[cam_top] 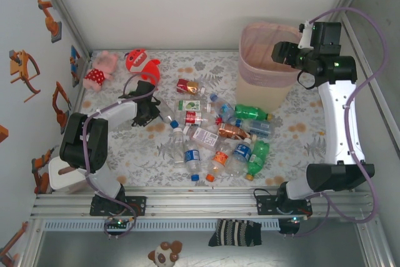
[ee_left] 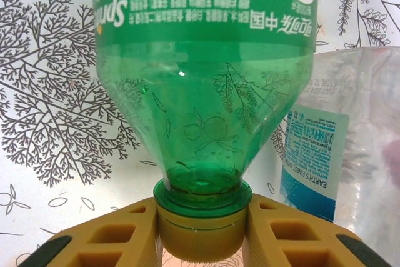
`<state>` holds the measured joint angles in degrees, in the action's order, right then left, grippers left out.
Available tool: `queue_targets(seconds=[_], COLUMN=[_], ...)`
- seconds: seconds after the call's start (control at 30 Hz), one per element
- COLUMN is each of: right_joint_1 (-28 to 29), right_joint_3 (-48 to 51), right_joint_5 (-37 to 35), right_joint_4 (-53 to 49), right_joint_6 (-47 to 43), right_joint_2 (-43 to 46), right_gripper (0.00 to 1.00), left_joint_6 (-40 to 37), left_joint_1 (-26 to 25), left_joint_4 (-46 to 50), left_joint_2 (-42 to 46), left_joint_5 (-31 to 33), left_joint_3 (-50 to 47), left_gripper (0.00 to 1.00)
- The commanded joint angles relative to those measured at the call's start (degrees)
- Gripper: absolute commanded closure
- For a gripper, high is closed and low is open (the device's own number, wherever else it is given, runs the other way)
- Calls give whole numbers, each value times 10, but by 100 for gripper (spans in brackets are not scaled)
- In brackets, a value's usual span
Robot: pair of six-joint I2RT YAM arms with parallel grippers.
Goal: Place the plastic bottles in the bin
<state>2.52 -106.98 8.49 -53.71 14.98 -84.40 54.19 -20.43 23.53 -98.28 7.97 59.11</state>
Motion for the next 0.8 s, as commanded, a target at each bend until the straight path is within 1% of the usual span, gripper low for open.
queue_targets(seconds=[0.0,0.13,0.27,0.43,0.5,0.57,0.63,0.77], right_joint_1=[1,0,3,12,22,36,55,97], right_joint_3=[-1,6,21,48,64,85,105,129], right_joint_5=[9,24,57,131,167,206,238,290], right_joint_4=[1,10,27,67,96,131,167,226], right_joint_6=[-2,5,20,29,31,31,34,35], right_joint_2=[17,26,36,52,63,75,89,109], right_gripper=[22,22,22,22,22,22,22,22], left_joint_6=[-17,-46,-110,-222,-255,-281,-298,-338], left_joint_1=[4,3,-2,-24,-36,-44,-53,-73], left_joint_4=[2,2,-8,-75,-96,-129,-149,-180], left_joint_2=[17,72,145,267,307,341,364,390], left_joint_5=[8,13,-2,-69,-91,-130,-155,-230], left_joint_3=[-12,-23,-35,-73,-81,-89,-90,-75], left_gripper=[72,77,81,89,91,92,92,96])
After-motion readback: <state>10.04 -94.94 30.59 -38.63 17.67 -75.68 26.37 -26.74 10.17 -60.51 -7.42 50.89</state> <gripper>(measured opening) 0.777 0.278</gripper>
